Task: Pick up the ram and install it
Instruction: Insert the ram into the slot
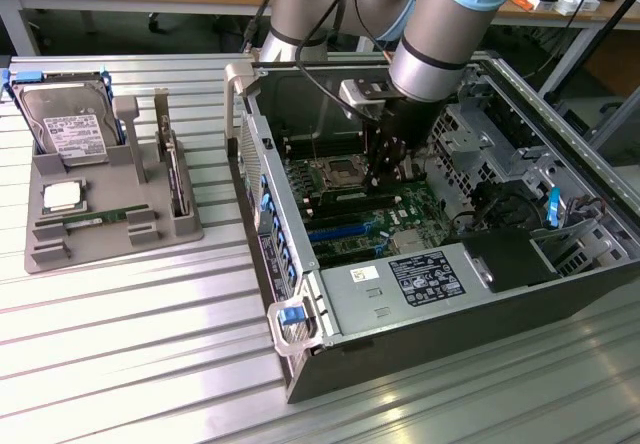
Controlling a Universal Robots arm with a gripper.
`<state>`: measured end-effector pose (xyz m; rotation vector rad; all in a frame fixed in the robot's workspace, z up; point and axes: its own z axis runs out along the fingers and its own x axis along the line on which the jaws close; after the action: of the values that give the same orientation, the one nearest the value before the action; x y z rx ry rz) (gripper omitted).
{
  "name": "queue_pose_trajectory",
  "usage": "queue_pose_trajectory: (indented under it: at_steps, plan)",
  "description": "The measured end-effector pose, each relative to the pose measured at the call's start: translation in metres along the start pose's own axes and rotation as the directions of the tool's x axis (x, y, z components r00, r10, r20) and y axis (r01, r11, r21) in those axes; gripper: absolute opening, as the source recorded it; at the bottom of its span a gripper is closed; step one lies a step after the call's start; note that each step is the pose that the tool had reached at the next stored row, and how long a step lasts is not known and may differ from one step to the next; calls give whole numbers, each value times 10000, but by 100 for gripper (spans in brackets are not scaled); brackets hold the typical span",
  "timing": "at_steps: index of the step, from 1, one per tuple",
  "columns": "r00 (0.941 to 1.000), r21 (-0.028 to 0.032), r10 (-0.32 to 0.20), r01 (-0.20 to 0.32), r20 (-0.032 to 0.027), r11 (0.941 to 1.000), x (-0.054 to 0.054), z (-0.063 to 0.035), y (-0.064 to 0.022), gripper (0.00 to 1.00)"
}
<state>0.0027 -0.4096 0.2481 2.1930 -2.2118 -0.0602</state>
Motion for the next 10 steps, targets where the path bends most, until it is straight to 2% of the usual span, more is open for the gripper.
queue_pose_trajectory:
  at_steps: [4,7,10]
  plan:
    - [10000,0,2,-2,-12,10000,-5,25,3,12]
    - [10000,0,17,-17,-47,10000,-5,60,41,12]
    - [10000,1,45,-45,-75,10000,-5,87,40,12]
